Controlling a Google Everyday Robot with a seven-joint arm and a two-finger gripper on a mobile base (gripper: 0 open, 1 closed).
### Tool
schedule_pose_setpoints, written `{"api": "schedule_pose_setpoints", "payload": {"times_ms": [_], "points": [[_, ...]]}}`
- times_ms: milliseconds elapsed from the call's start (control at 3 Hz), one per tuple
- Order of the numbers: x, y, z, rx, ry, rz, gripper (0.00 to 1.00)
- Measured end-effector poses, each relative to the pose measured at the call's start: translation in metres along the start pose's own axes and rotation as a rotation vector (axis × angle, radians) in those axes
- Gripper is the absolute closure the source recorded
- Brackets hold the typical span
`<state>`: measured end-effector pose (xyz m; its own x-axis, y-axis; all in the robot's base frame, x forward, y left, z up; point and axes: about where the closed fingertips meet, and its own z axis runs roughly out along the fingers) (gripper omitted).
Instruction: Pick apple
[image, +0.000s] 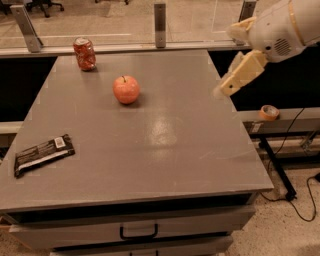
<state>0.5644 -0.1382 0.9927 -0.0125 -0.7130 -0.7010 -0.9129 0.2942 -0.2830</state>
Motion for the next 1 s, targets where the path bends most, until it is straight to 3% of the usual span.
{"api": "schedule_pose_setpoints", "payload": {"times_ms": [333,667,1000], "points": [[-0.018,-0.020,0.058,-0.041,-0.165,-0.028,0.00],[-0.018,-0.020,0.058,-0.041,-0.165,-0.028,0.00],[-0.023,-0.013,0.095,-0.073,-0.188,-0.011,0.00]]}}
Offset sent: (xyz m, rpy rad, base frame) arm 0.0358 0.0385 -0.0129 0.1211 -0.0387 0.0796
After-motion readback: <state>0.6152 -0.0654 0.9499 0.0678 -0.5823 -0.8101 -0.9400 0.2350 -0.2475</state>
